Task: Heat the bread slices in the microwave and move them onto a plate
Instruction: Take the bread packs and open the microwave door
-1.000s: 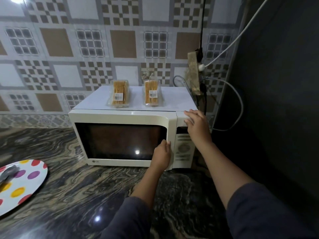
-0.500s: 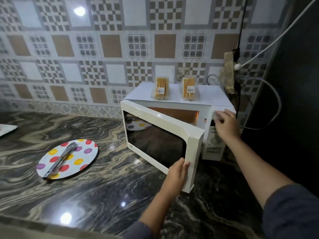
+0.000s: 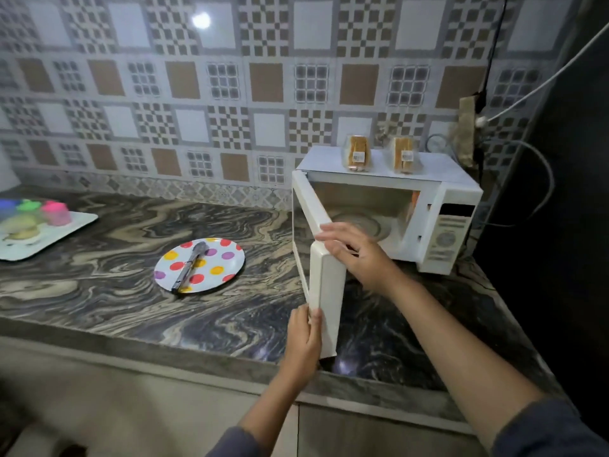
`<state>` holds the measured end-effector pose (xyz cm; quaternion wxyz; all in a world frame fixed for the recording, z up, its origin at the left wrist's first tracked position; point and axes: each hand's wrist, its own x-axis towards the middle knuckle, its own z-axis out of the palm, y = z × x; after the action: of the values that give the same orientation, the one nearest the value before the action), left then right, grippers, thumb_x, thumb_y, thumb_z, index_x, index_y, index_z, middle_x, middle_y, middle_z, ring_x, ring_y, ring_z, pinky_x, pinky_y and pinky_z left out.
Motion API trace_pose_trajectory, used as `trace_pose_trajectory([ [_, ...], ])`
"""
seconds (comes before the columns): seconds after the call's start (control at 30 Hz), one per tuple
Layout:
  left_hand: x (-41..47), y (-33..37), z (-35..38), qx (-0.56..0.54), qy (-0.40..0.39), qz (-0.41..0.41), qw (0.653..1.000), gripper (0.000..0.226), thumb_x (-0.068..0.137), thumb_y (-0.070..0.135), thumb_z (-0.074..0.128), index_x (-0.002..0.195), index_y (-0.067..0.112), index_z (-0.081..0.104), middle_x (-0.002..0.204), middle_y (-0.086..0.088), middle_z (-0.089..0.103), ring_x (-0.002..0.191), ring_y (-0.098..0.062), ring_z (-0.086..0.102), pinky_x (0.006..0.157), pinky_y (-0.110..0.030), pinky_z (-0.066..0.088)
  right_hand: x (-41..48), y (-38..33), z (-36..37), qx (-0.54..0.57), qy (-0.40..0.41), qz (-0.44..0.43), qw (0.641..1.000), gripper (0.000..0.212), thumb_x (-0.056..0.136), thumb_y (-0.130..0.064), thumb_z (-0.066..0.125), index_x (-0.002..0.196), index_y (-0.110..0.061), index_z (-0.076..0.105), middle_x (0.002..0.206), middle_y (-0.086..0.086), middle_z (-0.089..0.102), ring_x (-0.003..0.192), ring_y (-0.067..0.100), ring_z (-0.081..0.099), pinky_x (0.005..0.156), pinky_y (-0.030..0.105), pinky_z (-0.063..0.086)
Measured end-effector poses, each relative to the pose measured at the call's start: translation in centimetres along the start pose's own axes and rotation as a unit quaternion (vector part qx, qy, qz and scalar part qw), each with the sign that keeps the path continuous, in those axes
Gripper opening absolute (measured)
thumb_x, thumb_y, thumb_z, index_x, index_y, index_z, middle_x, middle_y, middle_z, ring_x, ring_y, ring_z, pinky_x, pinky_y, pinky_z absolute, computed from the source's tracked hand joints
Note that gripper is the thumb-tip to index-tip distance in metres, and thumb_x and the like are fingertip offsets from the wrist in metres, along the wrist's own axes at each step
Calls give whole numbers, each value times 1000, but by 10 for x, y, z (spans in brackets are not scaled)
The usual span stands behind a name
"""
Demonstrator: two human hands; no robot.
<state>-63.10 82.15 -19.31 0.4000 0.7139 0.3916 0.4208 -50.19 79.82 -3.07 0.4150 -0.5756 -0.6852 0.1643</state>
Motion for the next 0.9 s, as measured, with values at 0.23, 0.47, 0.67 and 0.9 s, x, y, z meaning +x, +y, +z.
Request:
trace_pose_trajectory([
  [0.23, -1, -14, -72, -46, -7, -112, 993, 41, 99, 43, 19, 124, 25, 46, 128, -1, 50, 124, -17, 43, 101, -27, 32, 10, -44, 78, -61, 39, -5, 997, 38, 94, -17, 51, 132, -19, 52, 143, -2, 41, 136, 12, 29, 107, 17, 17],
  [0.47, 11, -22, -109, -96, 46, -210, 972, 83, 81, 76, 16, 140, 23, 40, 144, -3, 44, 135, -23, 38, 113, -46, 29, 37, -71, 136, -116, 101, 17, 988, 39, 94, -22, 47, 132, -20, 50, 143, -3, 39, 135, 19, 25, 105, 30, 29],
  [0.67, 24, -24, -131, -111, 79, -254, 958, 68, 91, 62, 12, 120, 18, 56, 117, -5, 58, 112, -26, 54, 99, -39, 42, 55, -78, 158, -136, 86, 20, 987, 43, 92, -20, 49, 135, -20, 46, 146, -1, 37, 135, 25, 24, 109, 38, 31],
  [0.9, 28, -29, -140, -115, 80, -255, 957, 56, 94, 58, 12, 105, 24, 55, 107, -8, 59, 97, -25, 57, 92, -39, 47, 61, -76, 169, -166, 101, 3, 981, 45, 90, -19, 52, 135, -21, 46, 145, 0, 39, 133, 29, 27, 106, 39, 34],
])
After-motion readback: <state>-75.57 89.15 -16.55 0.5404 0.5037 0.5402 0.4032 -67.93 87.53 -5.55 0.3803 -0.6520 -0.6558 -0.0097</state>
